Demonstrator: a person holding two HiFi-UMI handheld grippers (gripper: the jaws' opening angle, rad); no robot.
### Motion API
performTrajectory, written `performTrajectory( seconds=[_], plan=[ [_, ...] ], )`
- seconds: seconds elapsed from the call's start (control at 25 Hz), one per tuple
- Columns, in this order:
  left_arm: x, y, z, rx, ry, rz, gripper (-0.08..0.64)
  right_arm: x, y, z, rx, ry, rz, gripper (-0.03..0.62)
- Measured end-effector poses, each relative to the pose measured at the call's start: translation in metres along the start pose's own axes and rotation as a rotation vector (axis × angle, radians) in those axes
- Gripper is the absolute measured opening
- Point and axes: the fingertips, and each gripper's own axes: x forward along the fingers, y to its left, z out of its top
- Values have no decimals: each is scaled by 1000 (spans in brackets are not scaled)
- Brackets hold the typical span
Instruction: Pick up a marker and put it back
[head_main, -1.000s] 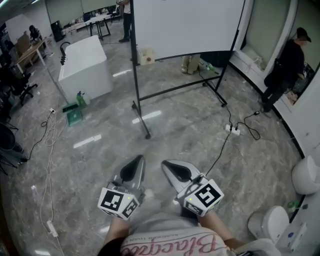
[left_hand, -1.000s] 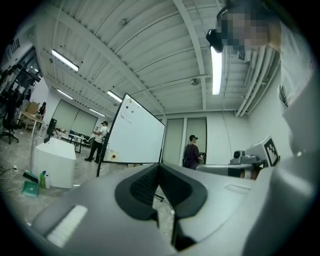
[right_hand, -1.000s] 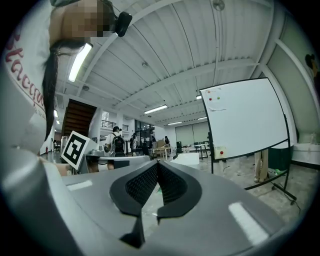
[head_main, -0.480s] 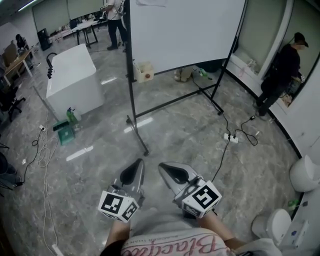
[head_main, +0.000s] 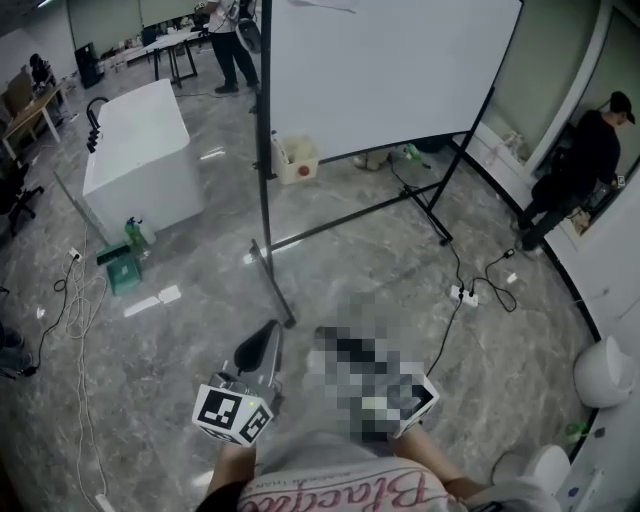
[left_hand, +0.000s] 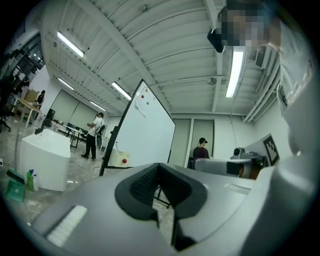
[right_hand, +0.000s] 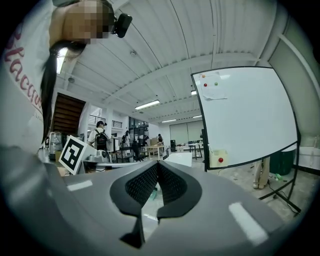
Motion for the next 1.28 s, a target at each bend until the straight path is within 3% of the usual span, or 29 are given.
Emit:
performTrajectory(
  seconds=[0.28, 0.4, 0.64, 1.0, 1.28],
  plan=[
    [78, 51, 13, 22, -6, 45, 0, 61, -71, 23, -5, -63, 78, 2],
    [118, 70, 21, 41, -22, 57, 0, 87, -110, 23, -16, -15, 81, 2],
    [180, 98, 38, 74, -43, 78, 0, 137, -166, 38, -38, -25, 141, 2],
    [209, 142, 37, 69, -22, 152, 0, 202, -218, 25, -47, 15, 117, 2],
    [229, 175, 47, 77, -15, 157, 0, 255, -245, 26, -44, 46, 99, 14]
  ],
)
